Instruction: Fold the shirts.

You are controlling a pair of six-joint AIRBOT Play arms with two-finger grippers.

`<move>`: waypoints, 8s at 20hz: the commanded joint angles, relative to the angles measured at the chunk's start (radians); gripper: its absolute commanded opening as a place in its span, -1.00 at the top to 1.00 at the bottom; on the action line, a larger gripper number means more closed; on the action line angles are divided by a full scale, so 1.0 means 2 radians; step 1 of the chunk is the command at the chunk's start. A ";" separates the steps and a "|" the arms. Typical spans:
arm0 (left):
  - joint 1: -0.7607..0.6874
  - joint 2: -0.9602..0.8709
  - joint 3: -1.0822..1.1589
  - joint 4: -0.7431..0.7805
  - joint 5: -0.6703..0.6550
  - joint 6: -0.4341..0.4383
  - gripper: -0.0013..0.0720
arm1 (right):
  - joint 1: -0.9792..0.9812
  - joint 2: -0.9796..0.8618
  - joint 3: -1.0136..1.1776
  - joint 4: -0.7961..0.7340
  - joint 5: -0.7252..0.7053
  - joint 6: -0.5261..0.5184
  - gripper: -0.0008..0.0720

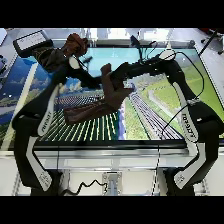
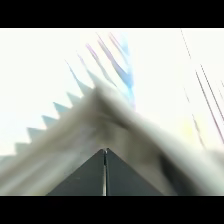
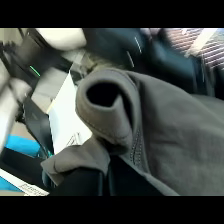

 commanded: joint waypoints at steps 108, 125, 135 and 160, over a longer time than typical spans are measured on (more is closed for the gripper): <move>0.179 0.128 0.028 0.017 -0.134 0.068 0.93 | 0.059 -0.248 0.072 -0.132 0.008 0.170 0.15; 0.179 0.128 0.028 -0.030 -0.136 0.067 0.93 | -0.029 -0.114 0.085 -0.350 -0.019 0.146 0.88; 0.153 0.128 0.025 -0.056 -0.145 0.067 0.93 | -0.051 -0.111 0.045 -0.432 0.013 0.174 0.88; 0.022 0.054 -0.208 -0.022 0.078 0.043 -0.84 | -0.071 -0.092 0.040 -0.476 0.039 0.148 -0.06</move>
